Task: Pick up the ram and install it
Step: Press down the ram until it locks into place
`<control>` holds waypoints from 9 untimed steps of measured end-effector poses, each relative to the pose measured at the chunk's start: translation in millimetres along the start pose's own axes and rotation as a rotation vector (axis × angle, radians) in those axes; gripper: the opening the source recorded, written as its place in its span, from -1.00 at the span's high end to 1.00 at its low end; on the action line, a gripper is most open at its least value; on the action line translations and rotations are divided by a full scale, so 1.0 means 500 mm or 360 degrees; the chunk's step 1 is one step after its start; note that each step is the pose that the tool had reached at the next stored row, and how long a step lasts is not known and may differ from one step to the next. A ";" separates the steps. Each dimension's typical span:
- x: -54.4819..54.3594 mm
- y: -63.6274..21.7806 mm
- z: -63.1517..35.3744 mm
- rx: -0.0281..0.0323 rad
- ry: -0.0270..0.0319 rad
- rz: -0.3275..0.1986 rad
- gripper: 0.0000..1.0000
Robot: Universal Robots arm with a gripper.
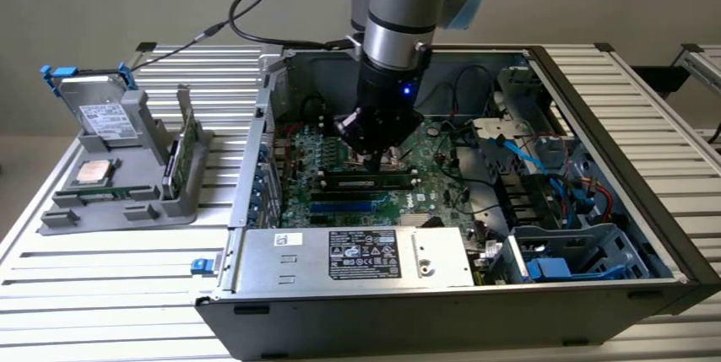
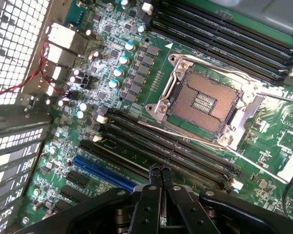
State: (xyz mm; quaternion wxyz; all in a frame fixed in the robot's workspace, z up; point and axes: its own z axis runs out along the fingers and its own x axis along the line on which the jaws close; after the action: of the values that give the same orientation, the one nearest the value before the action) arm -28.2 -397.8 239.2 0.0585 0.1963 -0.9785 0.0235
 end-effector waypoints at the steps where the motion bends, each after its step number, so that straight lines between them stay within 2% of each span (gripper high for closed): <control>1: 0.000 0.000 0.000 -0.00007 -0.00007 0.0021 0.80; 9: 0.000 0.000 0.000 -0.00039 0.00003 0.0164 0.80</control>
State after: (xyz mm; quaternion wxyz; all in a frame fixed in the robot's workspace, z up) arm -28.2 -397.8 239.0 0.0575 0.1456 -0.9873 0.0253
